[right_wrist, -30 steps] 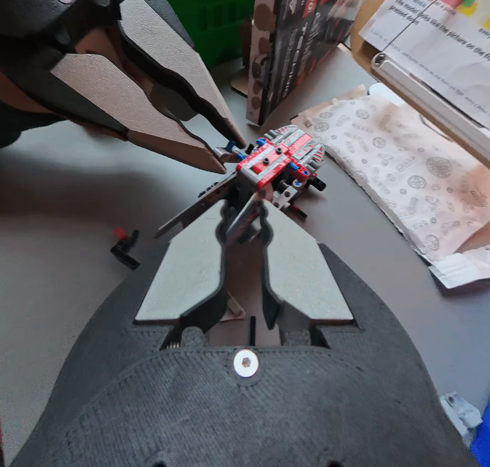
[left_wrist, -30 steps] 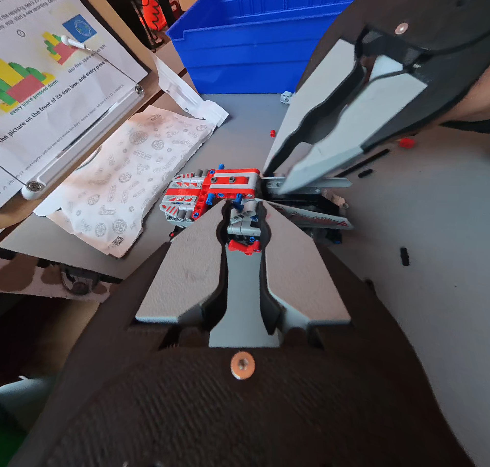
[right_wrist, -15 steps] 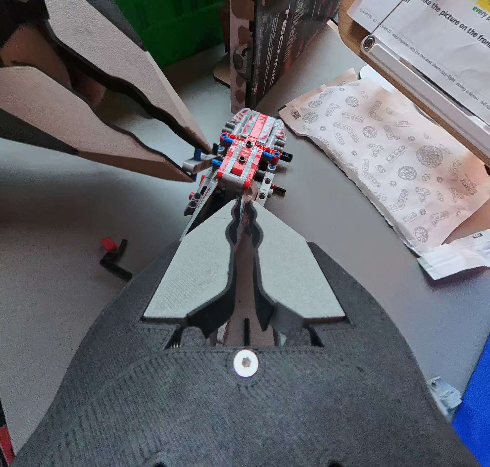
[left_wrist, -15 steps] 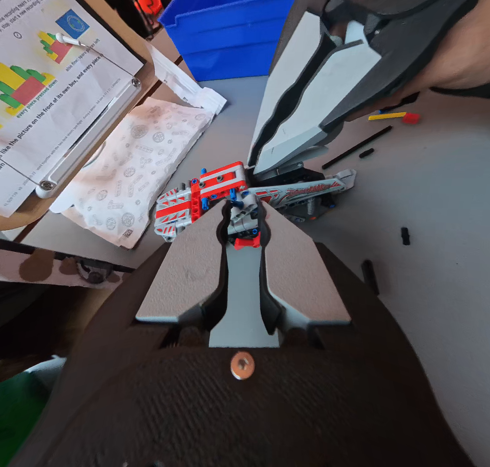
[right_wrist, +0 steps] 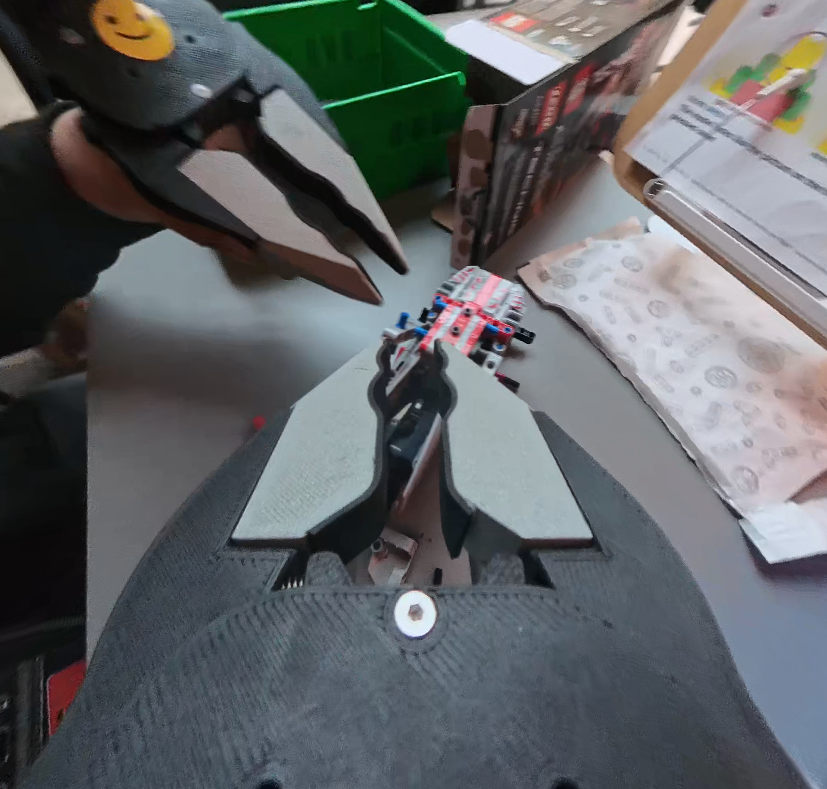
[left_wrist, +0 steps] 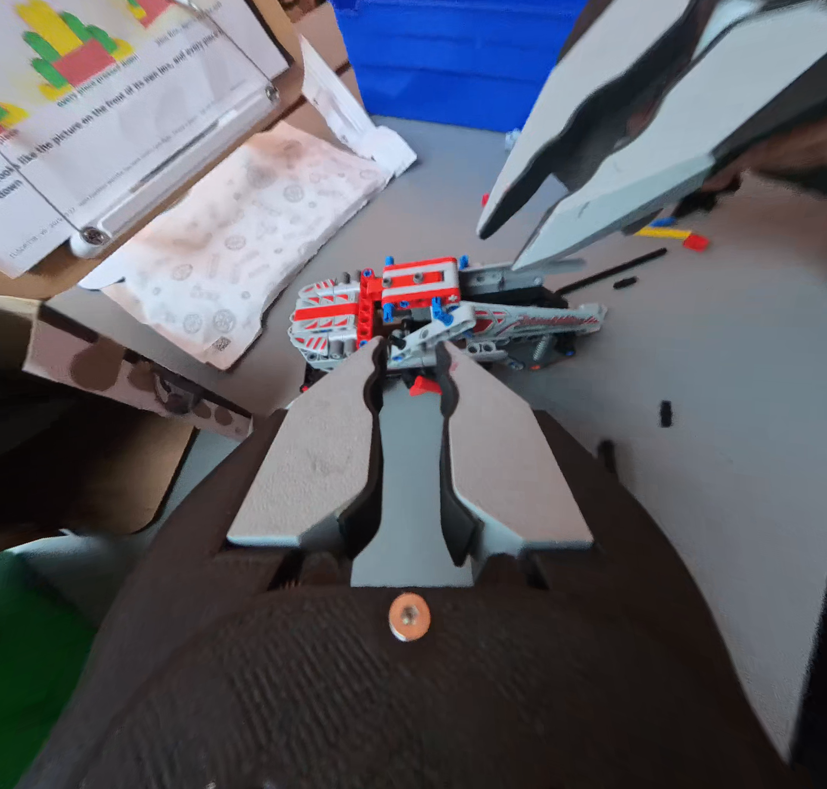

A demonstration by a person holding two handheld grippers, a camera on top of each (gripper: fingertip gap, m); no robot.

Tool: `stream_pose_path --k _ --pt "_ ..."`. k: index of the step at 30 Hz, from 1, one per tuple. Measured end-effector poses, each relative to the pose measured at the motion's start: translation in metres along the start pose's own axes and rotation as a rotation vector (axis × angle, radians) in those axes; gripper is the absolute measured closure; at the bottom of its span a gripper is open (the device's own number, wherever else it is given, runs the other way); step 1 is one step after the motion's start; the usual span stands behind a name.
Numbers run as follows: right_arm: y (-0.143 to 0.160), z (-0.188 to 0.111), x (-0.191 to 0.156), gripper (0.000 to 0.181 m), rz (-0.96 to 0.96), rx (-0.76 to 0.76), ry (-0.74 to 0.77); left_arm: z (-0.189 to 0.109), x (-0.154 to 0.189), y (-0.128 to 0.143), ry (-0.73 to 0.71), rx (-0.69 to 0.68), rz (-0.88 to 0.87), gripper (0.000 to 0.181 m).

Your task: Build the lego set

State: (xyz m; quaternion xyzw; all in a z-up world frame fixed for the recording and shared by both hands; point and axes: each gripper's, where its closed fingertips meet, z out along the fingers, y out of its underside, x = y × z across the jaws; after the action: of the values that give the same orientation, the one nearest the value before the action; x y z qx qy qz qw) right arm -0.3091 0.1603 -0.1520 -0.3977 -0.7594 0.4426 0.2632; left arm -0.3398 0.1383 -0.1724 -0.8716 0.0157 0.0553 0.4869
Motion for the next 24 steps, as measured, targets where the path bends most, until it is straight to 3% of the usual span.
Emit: stream_pose_path --k 5,8,11,18,24 --pt "0.011 0.017 -0.008 0.166 -0.166 -0.114 0.066 0.021 -0.006 0.026 -0.075 -0.124 0.076 0.161" --pt "0.009 0.021 -0.005 0.158 -0.258 -0.103 0.135 0.024 0.000 0.013 -0.069 -0.008 0.140 0.160" --pt "0.008 0.021 -0.008 0.152 -0.384 -0.107 0.139 0.026 0.007 0.013 -0.061 0.017 0.234 0.147" --pt "0.015 0.030 -0.002 0.151 -0.683 -0.242 0.132 0.024 0.011 -0.002 -0.161 0.110 0.459 0.167" --pt "0.019 0.031 0.000 0.152 -0.894 -0.313 0.137 0.031 0.007 0.002 -0.144 0.126 0.418 0.172"
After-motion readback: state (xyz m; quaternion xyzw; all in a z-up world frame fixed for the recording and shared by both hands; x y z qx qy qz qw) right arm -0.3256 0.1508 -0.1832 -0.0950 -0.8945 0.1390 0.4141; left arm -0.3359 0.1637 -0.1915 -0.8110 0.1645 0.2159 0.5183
